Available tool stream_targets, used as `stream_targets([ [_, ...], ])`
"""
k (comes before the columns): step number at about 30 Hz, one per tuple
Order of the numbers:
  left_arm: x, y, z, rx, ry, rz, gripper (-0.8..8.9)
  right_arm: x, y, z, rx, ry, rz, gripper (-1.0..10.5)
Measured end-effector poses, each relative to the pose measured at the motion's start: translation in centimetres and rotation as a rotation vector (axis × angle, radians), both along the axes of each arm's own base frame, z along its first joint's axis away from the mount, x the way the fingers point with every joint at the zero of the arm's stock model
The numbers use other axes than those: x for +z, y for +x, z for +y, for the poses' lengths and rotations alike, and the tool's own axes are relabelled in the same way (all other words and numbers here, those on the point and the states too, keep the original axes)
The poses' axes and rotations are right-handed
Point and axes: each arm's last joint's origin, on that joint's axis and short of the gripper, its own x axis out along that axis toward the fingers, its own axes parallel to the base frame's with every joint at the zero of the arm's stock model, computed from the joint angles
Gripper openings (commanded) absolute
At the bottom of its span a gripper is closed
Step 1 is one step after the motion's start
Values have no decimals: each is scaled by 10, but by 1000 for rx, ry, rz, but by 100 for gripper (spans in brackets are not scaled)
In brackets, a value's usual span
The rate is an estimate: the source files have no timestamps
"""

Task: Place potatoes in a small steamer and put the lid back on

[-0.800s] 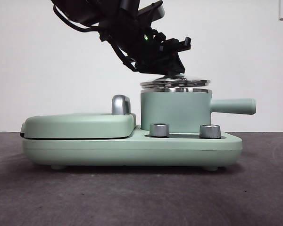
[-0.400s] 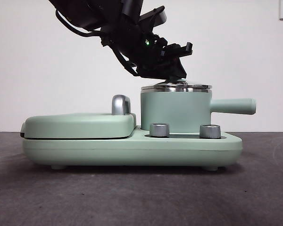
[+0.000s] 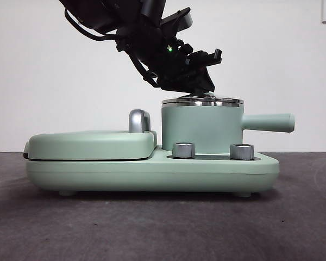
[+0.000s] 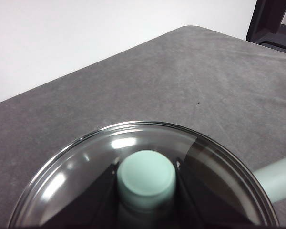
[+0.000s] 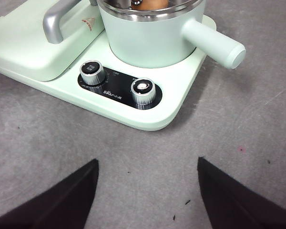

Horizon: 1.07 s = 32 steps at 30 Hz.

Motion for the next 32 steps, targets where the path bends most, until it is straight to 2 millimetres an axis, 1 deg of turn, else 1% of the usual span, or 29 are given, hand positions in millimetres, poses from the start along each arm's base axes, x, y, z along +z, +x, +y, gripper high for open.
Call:
stream_targets([
  [3, 0, 0, 0, 0, 0, 0, 14, 0, 0, 0, 0, 0, 0, 325],
  [5, 0, 0, 0, 0, 0, 0, 37, 0, 0, 0, 0, 0, 0, 325],
  [6, 0, 0, 0, 0, 0, 0, 56, 0, 0, 0, 0, 0, 0, 325],
  [10, 1, 0, 0, 0, 0, 0, 192, 0, 0, 0, 0, 0, 0, 325],
  [12, 1, 0, 0, -1, 0, 3, 217, 0, 0, 0, 0, 0, 0, 325],
  [18, 5, -2, 1, 0, 3, 4, 218, 0, 0, 0, 0, 0, 1, 325],
  [20, 11, -4, 3, 0, 1, 2, 218, 0, 0, 0, 0, -1, 1, 325],
  [24, 33, -14, 12, 2, 2, 4, 218, 0, 0, 0, 0, -1, 1, 325],
  [28, 56, -28, 28, 12, 32, 50, 217, 0, 0, 0, 0, -1, 1, 325],
  [32, 71, -41, 46, 44, 49, 140, 217, 0, 0, 0, 0, -1, 1, 325],
])
